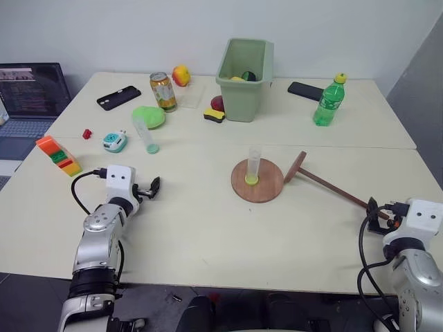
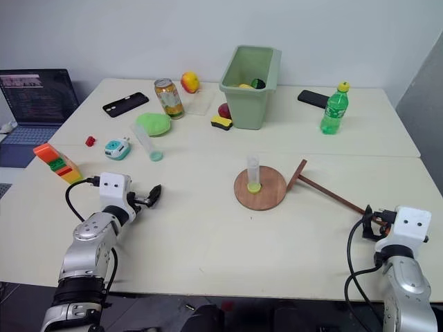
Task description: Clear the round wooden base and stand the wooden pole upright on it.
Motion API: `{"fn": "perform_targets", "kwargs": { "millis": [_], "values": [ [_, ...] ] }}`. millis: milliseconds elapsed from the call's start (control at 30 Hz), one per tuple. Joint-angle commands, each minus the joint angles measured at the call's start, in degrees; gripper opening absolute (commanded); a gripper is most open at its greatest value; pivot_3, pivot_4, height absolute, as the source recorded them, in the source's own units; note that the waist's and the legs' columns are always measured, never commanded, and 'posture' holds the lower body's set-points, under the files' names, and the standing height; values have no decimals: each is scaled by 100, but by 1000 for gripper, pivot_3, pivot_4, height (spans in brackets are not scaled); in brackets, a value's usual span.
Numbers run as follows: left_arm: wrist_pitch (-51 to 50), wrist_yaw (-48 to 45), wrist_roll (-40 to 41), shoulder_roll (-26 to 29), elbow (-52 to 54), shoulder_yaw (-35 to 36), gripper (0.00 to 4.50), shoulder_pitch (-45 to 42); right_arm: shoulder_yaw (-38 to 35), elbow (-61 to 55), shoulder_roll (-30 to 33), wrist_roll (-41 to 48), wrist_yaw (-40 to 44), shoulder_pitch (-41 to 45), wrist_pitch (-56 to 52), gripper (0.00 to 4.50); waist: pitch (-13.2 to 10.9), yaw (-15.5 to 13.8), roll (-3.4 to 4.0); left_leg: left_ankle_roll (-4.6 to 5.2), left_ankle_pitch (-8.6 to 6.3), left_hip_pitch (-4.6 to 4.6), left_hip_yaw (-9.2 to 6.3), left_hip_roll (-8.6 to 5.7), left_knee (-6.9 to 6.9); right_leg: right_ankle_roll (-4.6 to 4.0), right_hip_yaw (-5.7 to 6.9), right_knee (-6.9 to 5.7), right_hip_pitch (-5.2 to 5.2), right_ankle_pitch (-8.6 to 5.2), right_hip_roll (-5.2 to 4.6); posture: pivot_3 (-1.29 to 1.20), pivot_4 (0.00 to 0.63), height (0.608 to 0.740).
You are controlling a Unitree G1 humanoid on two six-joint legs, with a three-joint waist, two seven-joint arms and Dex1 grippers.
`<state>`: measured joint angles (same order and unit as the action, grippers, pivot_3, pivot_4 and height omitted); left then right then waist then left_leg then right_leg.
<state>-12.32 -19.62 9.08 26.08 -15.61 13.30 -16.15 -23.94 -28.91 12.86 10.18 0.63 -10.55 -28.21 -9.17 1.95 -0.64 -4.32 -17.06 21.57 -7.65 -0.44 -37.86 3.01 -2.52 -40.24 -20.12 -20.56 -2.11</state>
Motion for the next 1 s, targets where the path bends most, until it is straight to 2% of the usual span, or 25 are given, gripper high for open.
{"fn": "perform_targets", "kwargs": {
  "millis": [33,400,500,633,767,900,1000],
  "values": [
    [-20,-35,15,106,215,38,4467,-58,-86,-182,22,-27,-32,4,76,4500,0,0,0,0,0,0,0,0,0,0,0,0,0,0,0,0,150,740],
    [-158,-313,252,155,414,147,4467,29,-31,-140,187,-39,110,88,89,4500,0,1,0,0,0,0,0,0,0,0,0,0,0,0,0,0,150,740],
    [-320,-1229,730,401,976,45,4467,142,265,-493,560,578,989,115,-204,4500,-2,11,1,0,0,1,1,0,0,0,-1,0,-1,0,0,0,150,740],
    [-754,-1978,1194,759,1430,-5,4467,61,226,-824,1135,1540,1850,258,-783,4500,-5,30,4,-1,1,5,-3,3,0,0,5,4,1,0,2,0,150,740],
    [-1051,-2400,1442,971,1668,-113,4467,-211,154,-908,1584,2127,2334,469,-1086,4500,-7,0,4,2,-1,3,-8,1,-1,0,11,19,14,0,1,0,150,740],
    [-1296,-3248,1617,1295,1902,-590,4467,-737,145,-1022,2005,2882,2835,714,-1458,4500,-16,-6,3,2,-1,12,-8,-1,-2,-1,15,25,11,0,1,0,150,740],
    [-1322,-3684,1534,1345,1830,-1054,4467,-1259,275,-1149,2254,3072,3058,711,-1511,4500,-16,-17,2,3,-1,15,-11,-2,-2,-1,19,30,13,1,2,0,150,740]
  ]
}}
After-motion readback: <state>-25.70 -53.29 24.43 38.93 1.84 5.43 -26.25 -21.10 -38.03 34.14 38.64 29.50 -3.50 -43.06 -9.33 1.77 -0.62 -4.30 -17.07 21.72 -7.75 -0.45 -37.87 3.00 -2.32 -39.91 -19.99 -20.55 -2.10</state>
